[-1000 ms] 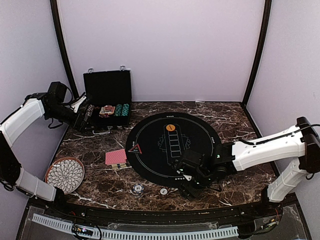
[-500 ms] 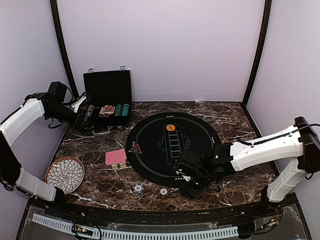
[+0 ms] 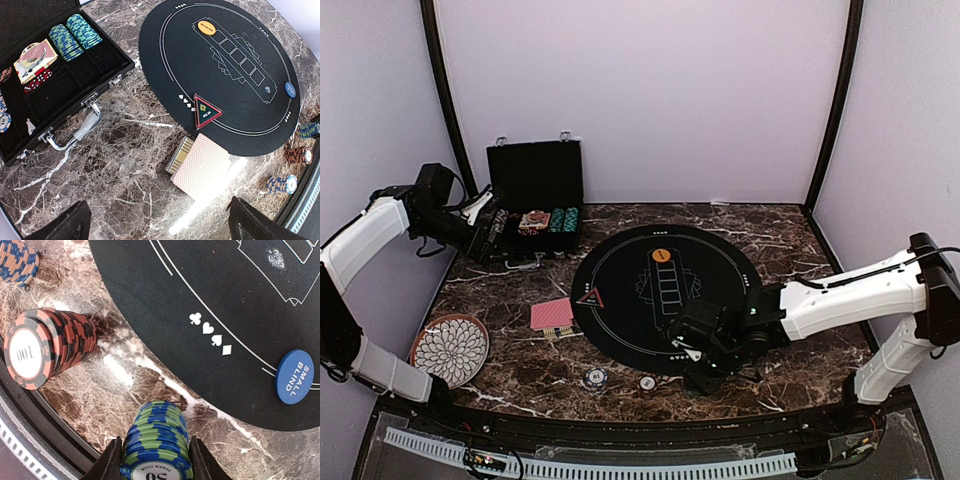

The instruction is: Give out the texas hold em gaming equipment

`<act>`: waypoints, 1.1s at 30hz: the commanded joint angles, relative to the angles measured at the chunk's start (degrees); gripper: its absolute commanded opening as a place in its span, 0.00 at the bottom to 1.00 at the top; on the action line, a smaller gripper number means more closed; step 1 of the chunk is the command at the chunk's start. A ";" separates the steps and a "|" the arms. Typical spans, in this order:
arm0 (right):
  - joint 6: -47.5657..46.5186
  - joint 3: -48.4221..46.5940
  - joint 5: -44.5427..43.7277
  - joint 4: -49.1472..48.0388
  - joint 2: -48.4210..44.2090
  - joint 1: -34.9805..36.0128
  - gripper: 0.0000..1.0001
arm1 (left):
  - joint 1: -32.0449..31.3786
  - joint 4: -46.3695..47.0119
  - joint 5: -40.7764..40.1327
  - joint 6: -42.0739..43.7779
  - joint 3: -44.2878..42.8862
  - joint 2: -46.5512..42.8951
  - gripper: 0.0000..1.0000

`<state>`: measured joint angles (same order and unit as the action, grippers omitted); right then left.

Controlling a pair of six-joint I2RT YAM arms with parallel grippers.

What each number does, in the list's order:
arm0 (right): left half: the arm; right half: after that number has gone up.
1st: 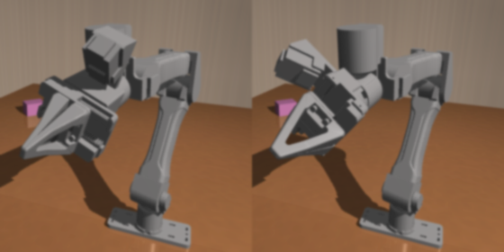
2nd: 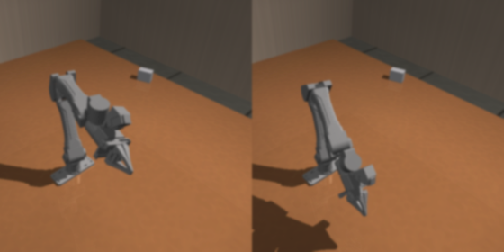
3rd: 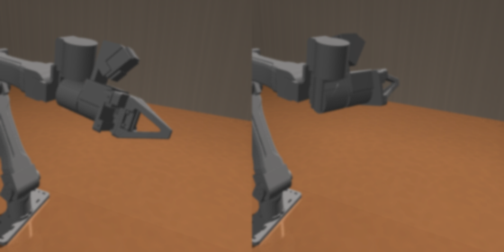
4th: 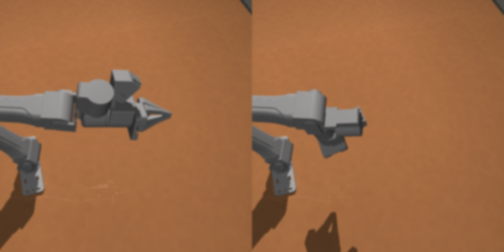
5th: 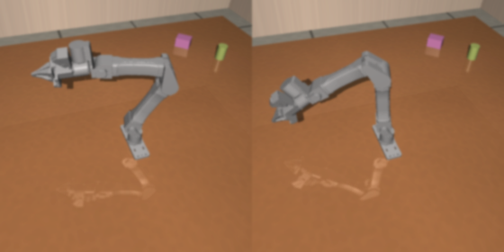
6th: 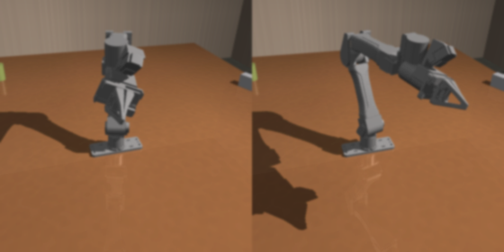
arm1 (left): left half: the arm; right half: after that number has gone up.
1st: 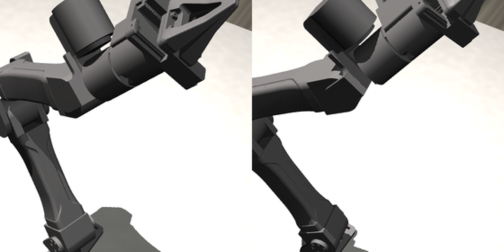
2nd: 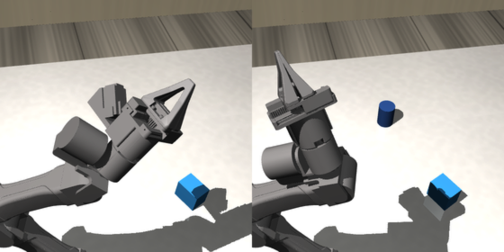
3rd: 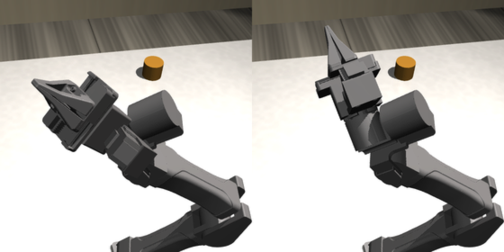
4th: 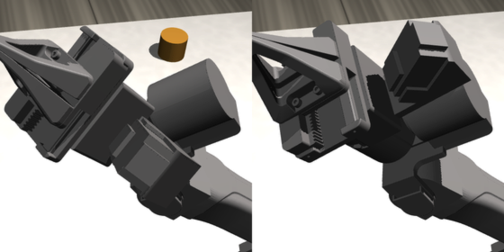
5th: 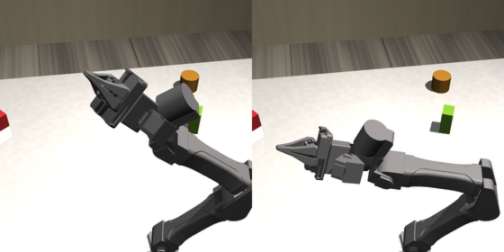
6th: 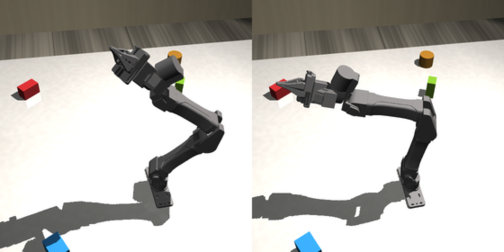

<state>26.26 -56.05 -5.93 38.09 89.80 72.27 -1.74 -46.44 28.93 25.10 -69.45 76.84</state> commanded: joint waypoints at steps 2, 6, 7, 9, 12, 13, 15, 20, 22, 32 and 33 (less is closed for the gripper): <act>-0.70 -2.80 -0.75 1.44 -2.28 -2.08 0.11 | -0.26 -1.17 0.85 0.34 -1.58 -2.08 0.99; -1.47 -5.00 -0.71 2.60 -3.13 -3.28 0.10 | -0.23 -1.31 0.72 0.48 -1.57 -2.13 0.99; -1.93 -5.90 -0.81 3.12 -3.06 -3.53 0.09 | -0.25 -1.25 0.70 0.52 -1.57 -2.13 0.99; -2.52 -7.87 -0.88 4.08 -3.13 -4.41 0.09 | -0.21 -1.21 0.74 0.55 -1.52 -2.11 0.99; -3.59 -11.58 -0.94 4.53 -2.59 -7.19 0.10 | -0.21 -1.13 0.79 0.41 -1.40 -2.09 0.99; -4.04 -13.16 -1.25 4.64 -2.06 -8.29 0.10 | -0.20 -1.12 0.74 0.40 -1.35 -2.06 0.99; -4.88 -16.42 -2.12 4.84 -0.37 -11.38 0.10 | -0.20 -1.11 0.73 0.41 -1.24 -2.07 0.99; -6.93 -23.59 -3.57 2.22 5.61 -19.55 0.10 | -0.22 -0.67 1.00 0.32 -0.52 -2.34 0.99; -7.69 -25.96 -3.31 -0.01 8.71 -22.70 0.10 | -0.25 -0.56 1.03 0.23 -0.28 -2.34 0.99; -11.15 -40.76 -2.27 -4.12 27.71 -31.47 0.08 | -0.67 -1.46 1.17 0.21 -1.16 -2.25 0.99; -11.56 -42.15 -2.49 -4.20 29.35 -32.00 0.09 | -0.74 -1.59 1.25 0.28 -1.20 -2.51 0.99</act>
<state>16.78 -92.42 -8.64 37.15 115.22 42.39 -1.91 -46.44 29.17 25.12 -69.45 76.77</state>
